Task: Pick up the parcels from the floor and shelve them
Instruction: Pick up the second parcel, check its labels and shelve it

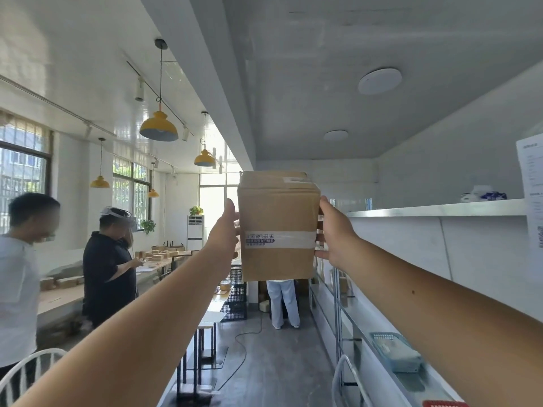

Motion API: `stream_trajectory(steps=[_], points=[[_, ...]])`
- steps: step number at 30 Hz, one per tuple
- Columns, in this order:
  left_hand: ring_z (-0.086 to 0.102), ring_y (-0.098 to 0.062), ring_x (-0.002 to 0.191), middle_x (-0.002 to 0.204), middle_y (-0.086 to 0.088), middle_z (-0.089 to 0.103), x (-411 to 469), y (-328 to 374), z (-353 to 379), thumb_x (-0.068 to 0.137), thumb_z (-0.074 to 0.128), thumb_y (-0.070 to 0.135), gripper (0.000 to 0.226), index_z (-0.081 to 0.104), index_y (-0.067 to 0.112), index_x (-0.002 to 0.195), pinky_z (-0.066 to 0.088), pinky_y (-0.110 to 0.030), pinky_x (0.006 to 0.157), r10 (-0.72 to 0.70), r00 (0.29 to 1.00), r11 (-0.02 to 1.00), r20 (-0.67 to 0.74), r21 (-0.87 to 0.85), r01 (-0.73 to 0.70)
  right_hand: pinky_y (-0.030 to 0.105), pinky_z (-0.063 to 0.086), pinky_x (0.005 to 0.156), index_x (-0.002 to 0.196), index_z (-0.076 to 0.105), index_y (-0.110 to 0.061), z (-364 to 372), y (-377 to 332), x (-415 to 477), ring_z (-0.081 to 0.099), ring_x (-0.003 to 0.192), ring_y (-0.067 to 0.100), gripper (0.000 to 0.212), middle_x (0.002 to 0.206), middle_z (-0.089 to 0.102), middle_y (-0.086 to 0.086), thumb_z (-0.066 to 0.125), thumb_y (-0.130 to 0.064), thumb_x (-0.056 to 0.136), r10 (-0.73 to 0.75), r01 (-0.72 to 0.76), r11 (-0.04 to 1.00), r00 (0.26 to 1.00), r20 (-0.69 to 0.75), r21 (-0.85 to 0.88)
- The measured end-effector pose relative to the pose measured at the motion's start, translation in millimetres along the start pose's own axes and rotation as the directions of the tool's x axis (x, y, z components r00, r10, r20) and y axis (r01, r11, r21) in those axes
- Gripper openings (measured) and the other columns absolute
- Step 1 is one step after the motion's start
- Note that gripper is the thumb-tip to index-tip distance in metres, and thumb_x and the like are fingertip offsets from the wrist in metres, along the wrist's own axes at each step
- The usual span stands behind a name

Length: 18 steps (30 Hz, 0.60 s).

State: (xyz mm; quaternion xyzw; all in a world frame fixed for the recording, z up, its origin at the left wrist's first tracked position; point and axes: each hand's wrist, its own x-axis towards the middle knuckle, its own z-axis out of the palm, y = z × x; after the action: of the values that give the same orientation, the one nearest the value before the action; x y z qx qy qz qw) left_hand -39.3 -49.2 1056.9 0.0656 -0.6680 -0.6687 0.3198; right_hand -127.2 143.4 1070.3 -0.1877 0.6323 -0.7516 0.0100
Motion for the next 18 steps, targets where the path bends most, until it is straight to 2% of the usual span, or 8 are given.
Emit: stream_trajectory(steps=[2, 3, 6, 11, 16, 18], points=[[0.059, -0.036, 0.133, 0.140, -0.013, 0.066, -0.4, -0.1, -0.8, 0.095, 0.026, 0.082, 0.074, 0.062, 0.027, 0.128, 0.037, -0.062, 0.118, 0.001, 1.000, 1.000, -0.001, -0.015, -0.001, 0.045, 0.052, 0.084, 0.132, 0.065, -0.023, 0.3, 0.8, -0.1, 0.064, 0.120, 0.032, 0.057, 0.131, 0.069, 0.007, 0.038, -0.065, 0.105, 0.032, -0.032, 0.999, 0.999, 0.003, 0.028], [0.059, -0.035, 0.132, 0.138, -0.012, 0.067, -0.4, -1.0, -0.9, 0.094, 0.027, 0.083, 0.073, 0.065, 0.027, 0.121, 0.039, -0.061, 0.118, 0.001, 1.000, 1.000, -0.007, -0.022, -0.001, 0.046, 0.050, 0.086, 0.135, 0.064, -0.023, 0.2, 0.8, -1.1, 0.063, 0.123, 0.032, 0.057, 0.132, 0.068, 0.008, 0.037, -0.064, 0.106, 0.040, -0.040, 0.998, 0.999, 0.005, 0.042], [0.057, -0.034, 0.133, 0.129, -0.010, 0.067, -1.4, -2.6, 0.1, 0.096, 0.027, 0.082, 0.065, 0.066, 0.029, 0.101, 0.040, -0.060, 0.117, 0.001, 1.000, 0.999, -0.024, -0.037, -0.002, 0.046, 0.049, 0.086, 0.133, 0.063, -0.023, -2.6, 2.5, -0.1, 0.063, 0.121, 0.032, 0.053, 0.131, 0.069, 0.009, 0.038, -0.062, 0.107, 0.039, -0.039, 0.997, 0.999, -0.005, 0.060], [0.059, -0.032, 0.128, 0.107, -0.001, 0.069, 0.3, -8.3, 0.6, 0.101, 0.032, 0.074, 0.058, 0.064, 0.025, 0.092, 0.039, -0.057, 0.118, -0.042, 0.998, 0.994, -0.056, -0.107, 0.035, 0.053, 0.052, 0.099, 0.136, 0.064, -0.028, -3.1, 6.5, 0.6, 0.064, 0.120, 0.033, 0.055, 0.130, 0.069, 0.008, 0.040, -0.066, 0.104, 0.034, -0.033, 0.996, 0.999, -0.008, 0.081], [0.059, -0.027, 0.117, 0.096, 0.001, 0.068, -0.1, -11.9, 2.0, 0.103, 0.039, 0.068, 0.054, 0.066, 0.026, 0.084, 0.039, -0.055, 0.119, -0.071, 0.994, 0.981, -0.082, -0.187, 0.054, 0.042, 0.052, 0.076, 0.128, 0.065, -0.023, -3.6, 5.8, 0.6, 0.066, 0.104, 0.027, 0.051, 0.113, 0.072, 0.007, 0.039, -0.062, 0.107, 0.024, -0.024, 0.994, 1.000, 0.000, 0.109], [0.061, -0.029, 0.122, 0.097, 0.001, 0.071, 1.4, -11.6, 2.1, 0.103, 0.040, 0.068, 0.053, 0.066, 0.026, 0.083, 0.039, -0.055, 0.119, -0.067, 0.994, 0.979, -0.089, -0.200, 0.048, 0.044, 0.055, 0.081, 0.128, 0.066, -0.022, -2.9, 4.7, -0.7, 0.067, 0.107, 0.029, 0.052, 0.112, 0.073, 0.007, 0.039, -0.062, 0.107, 0.024, -0.024, 0.994, 1.000, 0.001, 0.110]])
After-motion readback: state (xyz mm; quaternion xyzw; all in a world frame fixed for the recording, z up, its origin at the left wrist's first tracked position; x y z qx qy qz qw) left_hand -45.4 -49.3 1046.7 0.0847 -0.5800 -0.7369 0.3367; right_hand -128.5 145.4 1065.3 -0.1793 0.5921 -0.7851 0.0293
